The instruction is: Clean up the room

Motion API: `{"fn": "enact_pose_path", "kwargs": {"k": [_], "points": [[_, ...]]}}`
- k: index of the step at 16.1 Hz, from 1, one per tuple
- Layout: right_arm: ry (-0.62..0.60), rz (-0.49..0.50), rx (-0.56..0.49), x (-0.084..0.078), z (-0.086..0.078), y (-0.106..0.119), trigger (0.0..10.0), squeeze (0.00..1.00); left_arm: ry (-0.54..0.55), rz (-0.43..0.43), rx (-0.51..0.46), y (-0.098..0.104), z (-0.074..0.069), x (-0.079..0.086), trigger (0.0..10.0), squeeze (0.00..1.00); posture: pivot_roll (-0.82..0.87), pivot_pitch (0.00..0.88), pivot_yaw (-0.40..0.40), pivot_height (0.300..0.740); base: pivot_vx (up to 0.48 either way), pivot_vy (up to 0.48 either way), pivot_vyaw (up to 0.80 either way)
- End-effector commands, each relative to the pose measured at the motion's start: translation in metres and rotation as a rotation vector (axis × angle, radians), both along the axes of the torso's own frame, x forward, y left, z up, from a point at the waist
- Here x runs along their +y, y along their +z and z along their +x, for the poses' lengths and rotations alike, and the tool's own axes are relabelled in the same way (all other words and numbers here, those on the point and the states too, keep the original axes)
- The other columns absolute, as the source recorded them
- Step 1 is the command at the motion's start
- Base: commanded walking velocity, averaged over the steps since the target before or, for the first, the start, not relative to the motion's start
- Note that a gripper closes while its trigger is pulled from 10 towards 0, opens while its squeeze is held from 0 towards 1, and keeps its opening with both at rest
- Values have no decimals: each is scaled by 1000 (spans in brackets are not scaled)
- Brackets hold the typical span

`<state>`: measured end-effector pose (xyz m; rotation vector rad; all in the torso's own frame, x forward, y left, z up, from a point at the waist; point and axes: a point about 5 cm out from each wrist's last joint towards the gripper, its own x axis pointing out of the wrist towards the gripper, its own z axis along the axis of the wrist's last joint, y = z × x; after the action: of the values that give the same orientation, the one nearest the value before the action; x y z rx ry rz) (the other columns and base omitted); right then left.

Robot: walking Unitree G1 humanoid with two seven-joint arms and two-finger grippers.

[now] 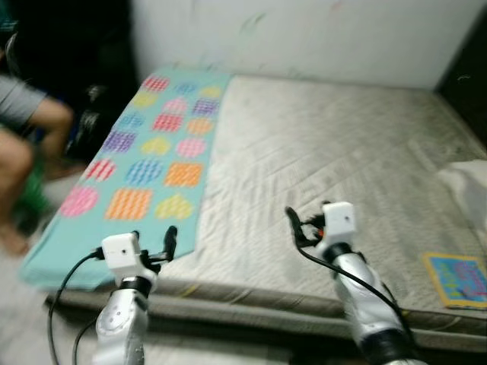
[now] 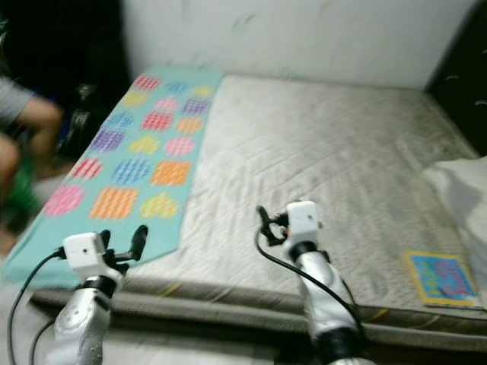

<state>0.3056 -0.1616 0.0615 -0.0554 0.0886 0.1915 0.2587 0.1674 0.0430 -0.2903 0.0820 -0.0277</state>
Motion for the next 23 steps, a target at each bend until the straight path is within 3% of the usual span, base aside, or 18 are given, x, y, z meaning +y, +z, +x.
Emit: {"fn": "enact_pose_path", "kwargs": {"k": [1, 13, 19, 23], "points": [[-8, 5, -8, 0, 3, 3, 10000, 0, -21, 3, 7, -2, -2, -2, 10000, 0, 55, 0, -29, 740, 289, 0, 0], [-15, 6, -7, 1, 4, 2, 10000, 0, -29, 8, 4, -1, -1, -2, 10000, 0, 57, 0, -24, 740, 321, 0, 0], [-29, 0, 8, -2, 4, 1, 10000, 0, 32, -24, 44, -5, 1, -1, 10000, 0, 54, 0, -28, 740, 0, 0, 0], [-34, -19, 11, -7, 7, 3, 10000, 0, 28, -15, 22, -1, 5, 2, 10000, 0, 51, 0, -51, 740, 0, 201, -733]]}}
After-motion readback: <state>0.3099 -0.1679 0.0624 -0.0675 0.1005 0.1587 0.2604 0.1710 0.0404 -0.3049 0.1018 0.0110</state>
